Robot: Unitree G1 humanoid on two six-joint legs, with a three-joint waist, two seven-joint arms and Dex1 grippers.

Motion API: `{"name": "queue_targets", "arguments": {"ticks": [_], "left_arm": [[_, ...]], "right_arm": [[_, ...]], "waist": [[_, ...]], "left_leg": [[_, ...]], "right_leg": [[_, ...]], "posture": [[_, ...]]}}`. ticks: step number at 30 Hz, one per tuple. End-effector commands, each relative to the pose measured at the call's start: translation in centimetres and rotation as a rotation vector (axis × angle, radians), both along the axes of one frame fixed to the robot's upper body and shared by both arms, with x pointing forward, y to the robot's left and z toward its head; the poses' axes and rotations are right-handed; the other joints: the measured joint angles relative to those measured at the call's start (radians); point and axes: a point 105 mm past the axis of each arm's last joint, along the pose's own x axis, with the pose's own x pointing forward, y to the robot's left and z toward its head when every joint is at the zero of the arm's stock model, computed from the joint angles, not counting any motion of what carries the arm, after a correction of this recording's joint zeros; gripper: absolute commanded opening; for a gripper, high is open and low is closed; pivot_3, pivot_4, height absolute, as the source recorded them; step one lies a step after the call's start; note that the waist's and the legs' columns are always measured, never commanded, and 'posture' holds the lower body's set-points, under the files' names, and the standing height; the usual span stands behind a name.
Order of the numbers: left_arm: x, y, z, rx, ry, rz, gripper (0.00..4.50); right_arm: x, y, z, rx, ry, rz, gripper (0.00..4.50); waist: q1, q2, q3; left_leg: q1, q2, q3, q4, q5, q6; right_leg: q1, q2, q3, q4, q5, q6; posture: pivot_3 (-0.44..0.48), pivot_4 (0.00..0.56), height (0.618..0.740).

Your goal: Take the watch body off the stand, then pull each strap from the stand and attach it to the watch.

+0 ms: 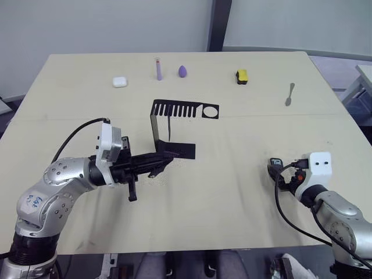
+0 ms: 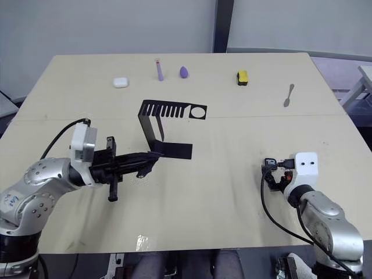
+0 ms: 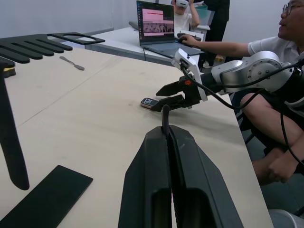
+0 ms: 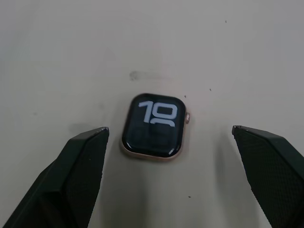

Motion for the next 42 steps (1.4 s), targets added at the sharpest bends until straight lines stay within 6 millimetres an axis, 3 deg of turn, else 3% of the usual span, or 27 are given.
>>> {"name": "queue_targets", "arguments": {"ticks": [1,17,27,42], "left_arm": [[-1.0,-0.7,0.3,0.020,-0.020,-0.027,0.00],[-1.3,-1.6,0.9,0.004,-0.053,-0.010,0.00],[-1.0,-1.6,1.0,0.004,-0.055,-0.004,0.00],[-0.6,-1.4,1.2,0.005,-0.060,-0.001,0.00]], "right_arm": [[0.4,0.0,0.2,-0.007,-0.019,-0.010,4.40],[1.4,0.6,-1.0,0.133,0.018,-0.006,4.40],[1.3,1.1,-1.3,0.035,0.034,0.013,4.40],[1.3,1.6,-2.1,0.022,0.066,0.017,4.40]], "waist": [[-0.001,0.000,0.000],[-0.002,-0.004,-0.002],[-0.003,-0.005,-0.003],[-0.004,-0.006,-0.004]], "left_leg": [[0.001,0.000,0.000,0.000,0.000,0.000],[0.002,0.003,0.000,0.000,0.000,-0.002],[0.002,0.003,0.000,0.000,0.000,-0.002],[0.003,0.004,0.000,0.000,-0.001,-0.003]], "right_leg": [[0.000,0.000,0.000,-0.001,0.000,0.000],[0.001,0.004,0.005,0.000,0.000,0.000],[0.001,0.004,0.005,0.000,0.000,0.000],[0.001,0.006,0.005,0.000,0.000,-0.001]], "posture": [[0.000,0.150,0.740],[0.000,0.150,0.740],[0.000,0.150,0.740],[0.000,0.150,0.740]]}}
